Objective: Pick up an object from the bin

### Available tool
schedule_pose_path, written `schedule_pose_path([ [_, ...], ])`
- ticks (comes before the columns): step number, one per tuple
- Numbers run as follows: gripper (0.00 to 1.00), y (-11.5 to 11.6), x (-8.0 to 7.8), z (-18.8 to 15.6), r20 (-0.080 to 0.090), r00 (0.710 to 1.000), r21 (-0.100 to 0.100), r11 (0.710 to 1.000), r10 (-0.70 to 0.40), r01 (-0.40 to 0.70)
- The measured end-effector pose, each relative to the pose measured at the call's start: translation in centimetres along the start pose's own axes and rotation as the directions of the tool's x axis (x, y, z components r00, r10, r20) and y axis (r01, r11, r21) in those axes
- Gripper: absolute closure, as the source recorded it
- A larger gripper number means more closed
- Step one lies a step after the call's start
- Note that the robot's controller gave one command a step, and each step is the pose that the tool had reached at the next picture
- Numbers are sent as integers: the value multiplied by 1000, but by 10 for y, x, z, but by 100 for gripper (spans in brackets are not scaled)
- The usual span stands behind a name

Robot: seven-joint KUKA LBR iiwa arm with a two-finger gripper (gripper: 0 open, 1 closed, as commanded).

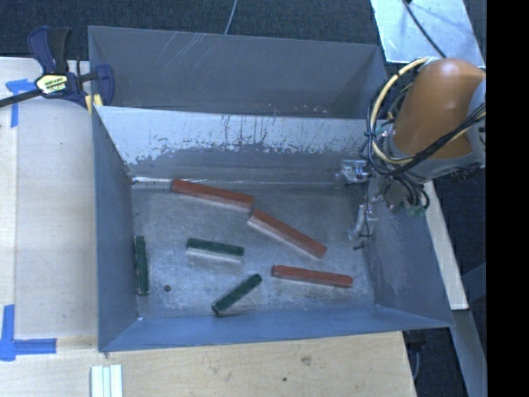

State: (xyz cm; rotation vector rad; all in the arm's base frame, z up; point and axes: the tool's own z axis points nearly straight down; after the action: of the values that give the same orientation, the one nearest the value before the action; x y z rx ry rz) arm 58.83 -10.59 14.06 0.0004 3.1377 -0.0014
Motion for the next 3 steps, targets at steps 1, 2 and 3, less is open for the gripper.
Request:
schedule_pose_path([
  [1, 0, 32, 68, 51, 2, 999, 0, 999, -42, 42],
  [2, 0, 37, 80, 31, -6, 999, -2, 999, -37, 37],
  [3, 0, 42, 93, 30, 0, 1000, 0, 1000, 28, -28],
])
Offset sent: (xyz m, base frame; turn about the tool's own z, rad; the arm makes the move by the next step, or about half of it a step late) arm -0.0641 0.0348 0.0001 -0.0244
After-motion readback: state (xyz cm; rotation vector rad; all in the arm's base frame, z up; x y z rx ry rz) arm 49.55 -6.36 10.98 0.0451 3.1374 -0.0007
